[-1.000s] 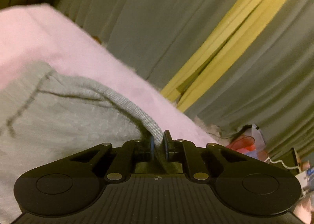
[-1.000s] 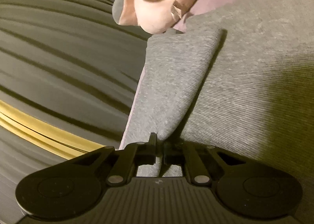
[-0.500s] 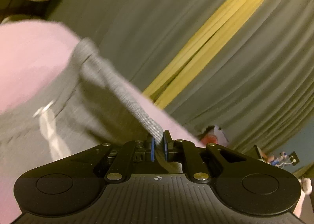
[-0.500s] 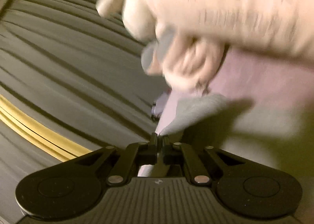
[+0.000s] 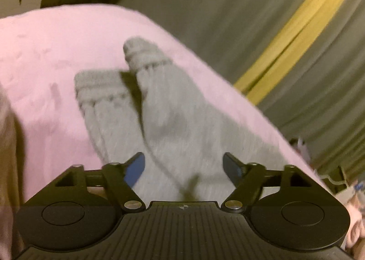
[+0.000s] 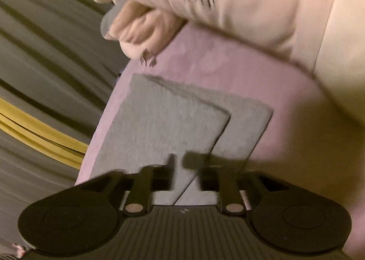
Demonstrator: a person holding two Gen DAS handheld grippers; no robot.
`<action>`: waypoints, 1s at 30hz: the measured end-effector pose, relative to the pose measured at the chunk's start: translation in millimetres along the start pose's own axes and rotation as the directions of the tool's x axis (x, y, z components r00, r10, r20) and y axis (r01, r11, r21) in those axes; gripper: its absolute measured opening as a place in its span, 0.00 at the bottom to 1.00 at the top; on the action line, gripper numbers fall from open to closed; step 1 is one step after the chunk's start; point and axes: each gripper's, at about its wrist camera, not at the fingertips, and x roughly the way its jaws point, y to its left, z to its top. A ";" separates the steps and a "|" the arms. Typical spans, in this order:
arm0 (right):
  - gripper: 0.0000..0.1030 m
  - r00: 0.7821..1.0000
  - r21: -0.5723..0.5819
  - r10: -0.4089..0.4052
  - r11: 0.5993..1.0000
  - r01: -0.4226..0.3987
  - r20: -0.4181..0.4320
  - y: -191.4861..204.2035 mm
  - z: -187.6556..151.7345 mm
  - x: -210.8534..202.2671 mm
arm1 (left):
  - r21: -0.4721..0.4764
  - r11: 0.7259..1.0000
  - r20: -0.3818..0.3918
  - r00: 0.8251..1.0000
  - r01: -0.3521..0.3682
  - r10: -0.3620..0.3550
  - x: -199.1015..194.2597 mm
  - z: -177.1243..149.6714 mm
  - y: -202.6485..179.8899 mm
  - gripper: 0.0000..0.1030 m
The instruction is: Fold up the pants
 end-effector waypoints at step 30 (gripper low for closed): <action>0.27 0.985 0.159 0.144 0.979 -0.127 -0.100 16.4 -18.2 49.2 | -0.071 0.995 -0.113 0.992 -0.068 0.060 99.5 31.5 23.2 0.32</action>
